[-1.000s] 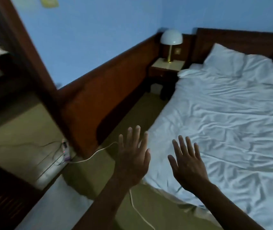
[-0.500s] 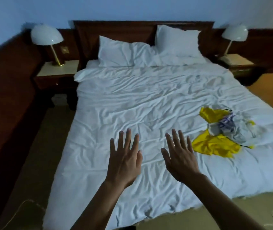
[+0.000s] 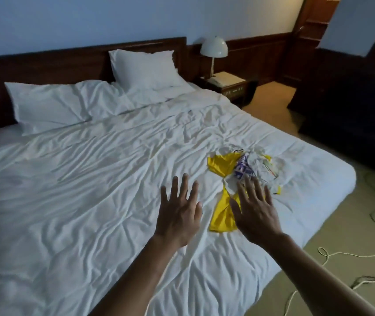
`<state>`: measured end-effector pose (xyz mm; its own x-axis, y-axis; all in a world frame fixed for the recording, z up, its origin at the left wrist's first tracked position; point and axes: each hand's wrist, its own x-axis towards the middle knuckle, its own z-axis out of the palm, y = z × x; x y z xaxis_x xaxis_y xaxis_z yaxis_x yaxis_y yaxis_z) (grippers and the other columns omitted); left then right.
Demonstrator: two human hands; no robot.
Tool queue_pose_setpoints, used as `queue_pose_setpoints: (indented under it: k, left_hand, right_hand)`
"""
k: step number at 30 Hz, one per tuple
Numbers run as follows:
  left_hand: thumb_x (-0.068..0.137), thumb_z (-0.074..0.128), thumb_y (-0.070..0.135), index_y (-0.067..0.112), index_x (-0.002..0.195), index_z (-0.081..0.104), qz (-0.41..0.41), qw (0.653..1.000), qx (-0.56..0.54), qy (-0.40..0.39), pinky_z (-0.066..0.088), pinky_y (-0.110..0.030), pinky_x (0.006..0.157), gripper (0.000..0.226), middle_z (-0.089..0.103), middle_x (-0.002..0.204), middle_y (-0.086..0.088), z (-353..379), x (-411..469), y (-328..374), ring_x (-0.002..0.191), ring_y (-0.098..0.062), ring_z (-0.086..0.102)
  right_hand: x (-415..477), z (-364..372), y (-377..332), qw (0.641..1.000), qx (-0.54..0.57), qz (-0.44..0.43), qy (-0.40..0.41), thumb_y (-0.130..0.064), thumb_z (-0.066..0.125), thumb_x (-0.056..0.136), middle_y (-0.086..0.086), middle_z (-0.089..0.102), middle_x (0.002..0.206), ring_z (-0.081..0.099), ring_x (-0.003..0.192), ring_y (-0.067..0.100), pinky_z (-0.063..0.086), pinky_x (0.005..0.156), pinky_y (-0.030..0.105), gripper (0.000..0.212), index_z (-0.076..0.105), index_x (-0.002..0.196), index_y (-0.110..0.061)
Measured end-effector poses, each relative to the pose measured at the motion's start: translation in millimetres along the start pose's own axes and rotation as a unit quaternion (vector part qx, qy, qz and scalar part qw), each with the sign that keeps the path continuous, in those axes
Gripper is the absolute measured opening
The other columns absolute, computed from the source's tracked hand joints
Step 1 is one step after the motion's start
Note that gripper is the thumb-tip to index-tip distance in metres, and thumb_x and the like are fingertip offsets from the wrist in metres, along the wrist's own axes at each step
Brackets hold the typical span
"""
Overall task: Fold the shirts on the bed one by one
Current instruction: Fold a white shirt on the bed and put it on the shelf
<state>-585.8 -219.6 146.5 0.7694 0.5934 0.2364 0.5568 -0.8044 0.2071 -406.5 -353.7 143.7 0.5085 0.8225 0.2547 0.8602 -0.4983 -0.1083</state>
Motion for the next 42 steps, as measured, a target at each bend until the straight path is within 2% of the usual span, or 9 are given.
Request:
queue_pose_setpoints:
  k: [4, 11, 19, 24, 29, 33, 35, 39, 42]
  left_hand:
    - [0.102, 0.031, 0.042, 0.013, 0.152, 0.05, 0.028, 1.0, -0.002, -0.013, 0.036, -0.067, 0.114, 0.061, 0.039, 0.163, -0.019, 35.5, 78.8, 23.8, 0.149, -0.042, 0.039]
    - [0.101, 0.036, 0.039, 0.013, 0.151, 0.052, 0.034, 0.998, -0.013, -0.051, 0.043, -0.065, 0.11, 0.059, 0.042, 0.161, -0.019, 133.3, 237.0, 83.9, 0.145, -0.043, 0.045]
    - [0.099, 0.034, 0.038, 0.014, 0.147, 0.057, 0.008, 0.989, -0.036, -0.145, 0.05, -0.064, 0.102, 0.059, 0.052, 0.155, -0.017, 274.4, 406.5, 146.4, 0.137, -0.043, 0.054]
    - [0.1, 0.036, 0.035, 0.015, 0.144, 0.058, -0.005, 0.98, -0.037, -0.197, 0.049, -0.058, 0.107, 0.053, 0.052, 0.153, -0.015, 369.1, 480.5, 160.9, 0.139, -0.039, 0.052]
    - [0.104, 0.052, 0.041, 0.011, 0.15, 0.045, -0.015, 0.961, -0.063, -0.27, 0.038, -0.043, 0.115, 0.055, 0.048, 0.152, -0.013, 435.5, 528.7, 173.4, 0.14, -0.031, 0.045]
    - [0.095, 0.064, 0.047, 0.008, 0.151, 0.039, -0.042, 0.942, -0.05, -0.33, 0.041, -0.041, 0.109, 0.072, 0.044, 0.147, -0.014, 473.1, 548.4, 183.0, 0.133, -0.031, 0.045]
    - [0.094, 0.066, 0.043, 0.007, 0.147, 0.042, -0.063, 0.94, -0.05, -0.333, 0.046, -0.042, 0.103, 0.068, 0.043, 0.145, -0.013, 487.9, 550.5, 186.6, 0.13, -0.032, 0.047]
    - [0.099, 0.058, 0.015, 0.007, 0.142, 0.049, -0.085, 0.952, -0.035, -0.291, 0.051, -0.042, 0.102, 0.044, 0.045, 0.148, -0.015, 499.0, 551.2, 186.5, 0.13, -0.035, 0.053]
    - [0.103, 0.046, 0.003, 0.008, 0.142, 0.053, -0.094, 0.963, -0.03, -0.252, 0.052, -0.044, 0.101, 0.04, 0.053, 0.145, -0.014, 485.3, 551.7, 182.4, 0.128, -0.035, 0.057]
  right_hand:
    - [46.7, 20.1, 55.5, 0.999, -0.008, 0.03, -0.015, -0.049, 0.033, 0.1, 0.018, 0.034, 0.164, 0.028, 0.154, 0.04, 0.027, 0.121, 0.06, 0.066, 0.045, 0.153, -0.011]
    - [158.8, 84.8, 185.4, 0.995, -0.02, 0.022, -0.097, -0.045, 0.036, 0.098, 0.024, 0.046, 0.155, 0.039, 0.147, 0.044, 0.038, 0.115, 0.062, 0.065, 0.055, 0.145, -0.004]
    - [284.8, 182.6, 325.2, 0.986, 0.009, 0.028, -0.162, -0.046, 0.027, 0.1, 0.021, 0.043, 0.159, 0.037, 0.149, 0.04, 0.033, 0.119, 0.055, 0.068, 0.053, 0.147, -0.006]
    - [344.8, 257.6, 392.7, 0.97, 0.062, 0.068, -0.225, -0.037, 0.034, 0.109, 0.016, 0.014, 0.171, 0.007, 0.159, 0.034, 0.011, 0.129, 0.047, 0.061, 0.026, 0.162, -0.008]
    - [380.7, 330.6, 438.2, 0.951, 0.093, 0.1, -0.279, -0.026, 0.043, 0.107, 0.017, 0.012, 0.171, 0.008, 0.159, 0.032, 0.012, 0.13, 0.04, 0.064, 0.018, 0.163, -0.008]
    - [391.9, 369.7, 457.5, 0.925, 0.147, 0.154, -0.313, -0.028, 0.048, 0.103, 0.011, 0.04, 0.152, 0.039, 0.14, 0.033, 0.042, 0.11, 0.043, 0.059, 0.029, 0.156, -0.011]
    - [393.8, 381.3, 462.0, 0.919, 0.156, 0.17, -0.32, -0.028, 0.05, 0.101, 0.011, 0.047, 0.137, 0.045, 0.129, 0.035, 0.046, 0.097, 0.046, 0.052, 0.037, 0.149, -0.014]
    - [395.6, 384.8, 466.5, 0.932, 0.194, 0.194, -0.238, -0.024, 0.062, 0.096, 0.008, 0.056, 0.109, 0.054, 0.108, 0.034, 0.049, 0.081, 0.043, 0.024, 0.061, 0.119, -0.015]
    - [396.1, 360.9, 461.8, 0.936, 0.258, 0.196, -0.137, -0.023, 0.077, 0.087, 0.004, 0.061, 0.099, 0.057, 0.091, 0.027, 0.05, 0.07, 0.039, 0.023, 0.067, 0.106, -0.015]
